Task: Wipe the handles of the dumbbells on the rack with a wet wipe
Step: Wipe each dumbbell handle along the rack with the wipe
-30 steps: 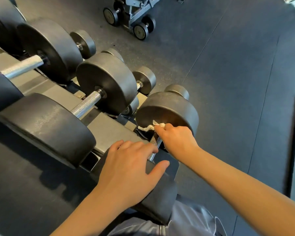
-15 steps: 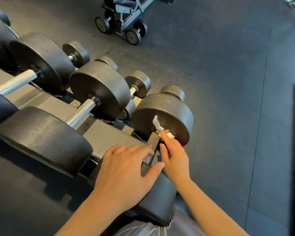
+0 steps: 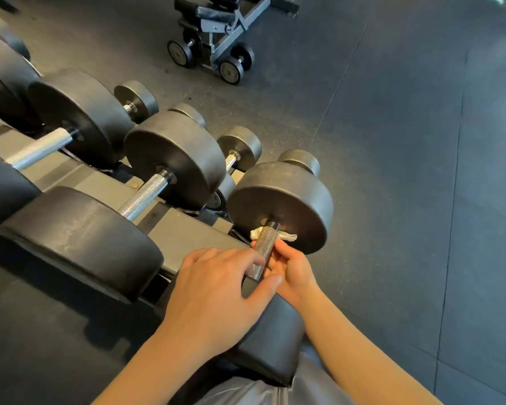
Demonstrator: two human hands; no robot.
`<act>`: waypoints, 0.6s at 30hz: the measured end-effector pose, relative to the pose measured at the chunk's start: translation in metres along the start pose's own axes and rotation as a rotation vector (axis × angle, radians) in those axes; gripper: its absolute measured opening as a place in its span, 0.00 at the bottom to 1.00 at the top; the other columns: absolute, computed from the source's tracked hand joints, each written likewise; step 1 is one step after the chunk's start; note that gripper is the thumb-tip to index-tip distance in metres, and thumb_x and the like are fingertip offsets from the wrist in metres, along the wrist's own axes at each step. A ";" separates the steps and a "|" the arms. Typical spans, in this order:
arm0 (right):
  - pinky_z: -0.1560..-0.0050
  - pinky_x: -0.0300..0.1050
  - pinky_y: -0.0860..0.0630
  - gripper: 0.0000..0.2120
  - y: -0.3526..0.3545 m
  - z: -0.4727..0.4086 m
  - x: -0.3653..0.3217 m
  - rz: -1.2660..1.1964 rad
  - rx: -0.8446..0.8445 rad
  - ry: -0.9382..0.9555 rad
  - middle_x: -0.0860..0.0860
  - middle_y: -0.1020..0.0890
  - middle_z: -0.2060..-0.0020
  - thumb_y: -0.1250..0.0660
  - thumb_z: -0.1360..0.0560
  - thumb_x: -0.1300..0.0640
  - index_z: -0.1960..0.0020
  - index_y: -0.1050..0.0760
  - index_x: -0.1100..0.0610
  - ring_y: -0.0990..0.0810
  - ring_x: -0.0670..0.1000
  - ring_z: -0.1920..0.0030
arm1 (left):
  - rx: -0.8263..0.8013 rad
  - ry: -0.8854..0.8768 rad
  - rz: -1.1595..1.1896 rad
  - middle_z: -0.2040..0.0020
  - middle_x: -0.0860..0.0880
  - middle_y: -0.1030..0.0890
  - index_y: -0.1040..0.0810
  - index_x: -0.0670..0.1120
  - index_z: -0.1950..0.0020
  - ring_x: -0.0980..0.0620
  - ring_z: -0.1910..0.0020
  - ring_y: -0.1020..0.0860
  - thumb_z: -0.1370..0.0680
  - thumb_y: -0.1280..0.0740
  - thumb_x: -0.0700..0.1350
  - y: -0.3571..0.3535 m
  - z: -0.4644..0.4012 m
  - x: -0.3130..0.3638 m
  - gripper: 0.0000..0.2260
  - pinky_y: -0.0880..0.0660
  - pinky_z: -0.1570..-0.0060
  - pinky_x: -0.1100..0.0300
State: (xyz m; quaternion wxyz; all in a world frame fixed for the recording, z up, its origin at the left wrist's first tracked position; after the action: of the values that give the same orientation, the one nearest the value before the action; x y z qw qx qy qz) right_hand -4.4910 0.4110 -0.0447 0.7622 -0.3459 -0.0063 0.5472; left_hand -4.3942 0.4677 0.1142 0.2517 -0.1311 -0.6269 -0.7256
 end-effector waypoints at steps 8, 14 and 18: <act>0.39 0.45 0.28 0.14 0.012 0.033 -0.044 0.709 0.232 0.364 0.50 0.20 0.42 0.42 0.19 0.60 0.37 0.24 0.53 0.23 0.49 0.42 | 0.015 0.013 0.041 0.57 0.63 0.23 0.24 0.61 0.44 0.62 0.52 0.25 0.27 0.52 0.71 0.004 0.001 0.000 0.25 0.31 0.42 0.56; 0.50 0.37 0.29 0.27 -0.031 0.054 -0.057 1.866 0.136 0.766 0.51 0.29 0.37 0.42 0.20 0.61 0.24 0.44 0.47 0.26 0.49 0.46 | -0.011 0.012 0.030 0.56 0.64 0.25 0.24 0.60 0.43 0.62 0.50 0.25 0.28 0.53 0.71 0.002 0.001 0.001 0.27 0.33 0.39 0.55; 0.55 0.43 0.26 0.30 -0.059 0.050 -0.064 2.342 0.144 0.777 0.55 0.28 0.41 0.41 0.21 0.61 0.23 0.49 0.51 0.24 0.53 0.47 | -0.010 0.015 0.028 0.54 0.64 0.23 0.25 0.61 0.42 0.62 0.49 0.26 0.29 0.54 0.71 0.001 0.000 0.000 0.27 0.34 0.39 0.56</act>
State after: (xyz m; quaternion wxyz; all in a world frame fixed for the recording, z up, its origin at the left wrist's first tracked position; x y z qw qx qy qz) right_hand -4.4870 0.3741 0.0486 -0.2184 -0.2398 0.5638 0.7595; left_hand -4.3935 0.4678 0.1154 0.2659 -0.1359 -0.6194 -0.7261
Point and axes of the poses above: each hand's wrist, its own z-axis away from the middle knuckle, its own y-axis out of the back of the hand, x = y × z, the point moved 8 cm from there along -z, towards the middle knuckle
